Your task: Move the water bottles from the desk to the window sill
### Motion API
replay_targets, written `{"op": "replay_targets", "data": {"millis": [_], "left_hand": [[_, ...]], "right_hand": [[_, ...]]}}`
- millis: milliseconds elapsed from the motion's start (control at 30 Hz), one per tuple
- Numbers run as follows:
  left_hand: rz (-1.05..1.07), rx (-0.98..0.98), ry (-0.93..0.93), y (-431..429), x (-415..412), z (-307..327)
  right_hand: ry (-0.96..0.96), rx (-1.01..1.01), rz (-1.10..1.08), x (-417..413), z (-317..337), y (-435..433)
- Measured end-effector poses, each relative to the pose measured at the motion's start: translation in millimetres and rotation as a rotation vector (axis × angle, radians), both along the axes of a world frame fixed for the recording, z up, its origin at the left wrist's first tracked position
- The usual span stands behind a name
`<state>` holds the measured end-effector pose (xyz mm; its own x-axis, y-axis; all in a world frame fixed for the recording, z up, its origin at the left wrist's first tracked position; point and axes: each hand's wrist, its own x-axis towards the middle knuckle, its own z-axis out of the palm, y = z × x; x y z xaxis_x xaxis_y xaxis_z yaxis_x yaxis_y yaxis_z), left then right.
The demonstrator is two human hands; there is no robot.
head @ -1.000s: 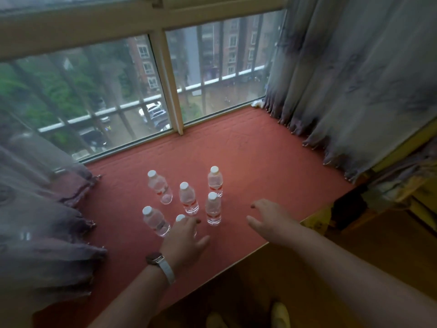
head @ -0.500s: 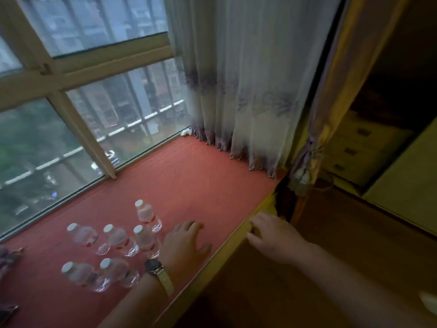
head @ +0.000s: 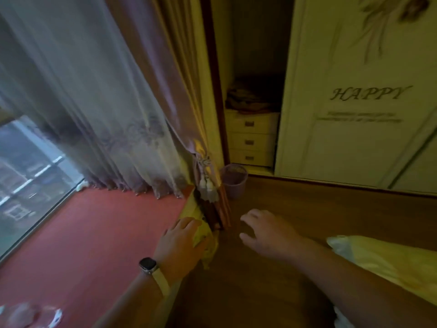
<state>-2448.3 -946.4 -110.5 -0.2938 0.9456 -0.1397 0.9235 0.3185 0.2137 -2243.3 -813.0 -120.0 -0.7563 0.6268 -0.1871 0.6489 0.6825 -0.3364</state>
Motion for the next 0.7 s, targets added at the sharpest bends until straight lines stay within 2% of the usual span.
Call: {"op": "replay_targets", "data": {"millis": [167,367,700], "left_hand": [[-0.145,-0.022,0.016,66,35,16],[-0.261,0.014,0.016,148,40,-2],[-0.587,-0.061,-0.042,331,-6,-29]], "right_hand": [[0.009,0.015,-0.117,46,10,43],[-0.040,-0.001,-0.245,68,3,87],[-0.134,0.021,-0.473,37,-10,212]]}}
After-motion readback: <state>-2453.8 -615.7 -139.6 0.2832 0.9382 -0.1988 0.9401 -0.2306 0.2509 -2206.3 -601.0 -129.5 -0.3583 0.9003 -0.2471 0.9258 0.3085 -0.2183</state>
